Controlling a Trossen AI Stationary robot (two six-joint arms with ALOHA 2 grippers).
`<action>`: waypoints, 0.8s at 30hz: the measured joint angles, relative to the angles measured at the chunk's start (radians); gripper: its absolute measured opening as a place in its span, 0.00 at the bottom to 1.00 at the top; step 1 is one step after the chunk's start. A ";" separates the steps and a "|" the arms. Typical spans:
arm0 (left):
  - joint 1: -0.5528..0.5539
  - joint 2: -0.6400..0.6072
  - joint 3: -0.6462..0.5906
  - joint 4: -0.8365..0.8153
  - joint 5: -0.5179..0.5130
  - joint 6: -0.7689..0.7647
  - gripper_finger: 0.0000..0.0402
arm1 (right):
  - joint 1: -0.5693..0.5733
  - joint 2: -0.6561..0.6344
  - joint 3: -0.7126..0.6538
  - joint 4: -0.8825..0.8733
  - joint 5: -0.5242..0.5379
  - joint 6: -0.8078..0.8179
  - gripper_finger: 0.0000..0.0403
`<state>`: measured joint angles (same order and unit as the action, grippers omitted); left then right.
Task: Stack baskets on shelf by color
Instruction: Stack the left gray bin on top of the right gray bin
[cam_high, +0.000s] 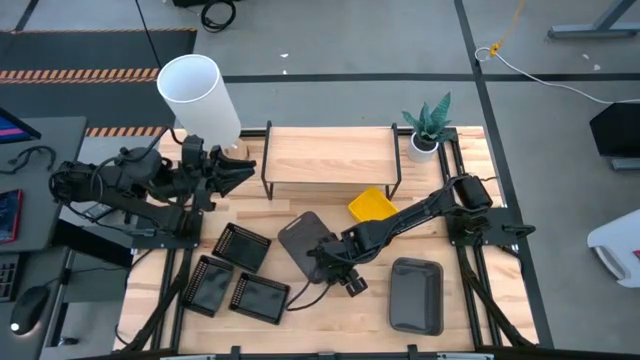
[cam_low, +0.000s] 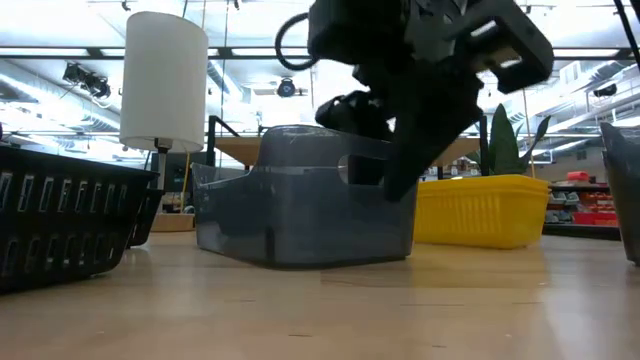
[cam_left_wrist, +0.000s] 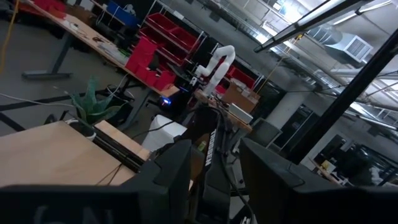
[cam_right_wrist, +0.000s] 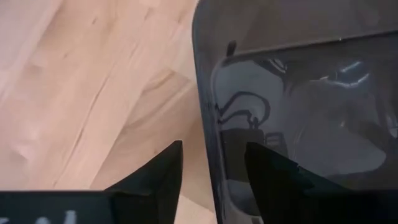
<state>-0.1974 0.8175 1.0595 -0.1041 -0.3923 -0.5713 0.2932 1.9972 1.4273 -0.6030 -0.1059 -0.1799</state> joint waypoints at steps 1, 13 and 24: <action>0.000 0.000 0.000 0.000 0.000 0.000 0.35 | 0.000 0.000 -0.007 0.001 0.000 0.000 0.41; 0.000 0.000 0.000 -0.001 0.000 0.000 0.35 | 0.001 0.000 -0.019 -0.003 0.000 -0.002 0.07; 0.000 0.000 0.000 -0.008 0.000 0.005 0.35 | 0.021 -0.027 0.009 -0.128 0.004 -0.006 0.02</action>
<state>-0.1974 0.8177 1.0595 -0.1122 -0.3923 -0.5667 0.3141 1.9704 1.4363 -0.7310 -0.1014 -0.1856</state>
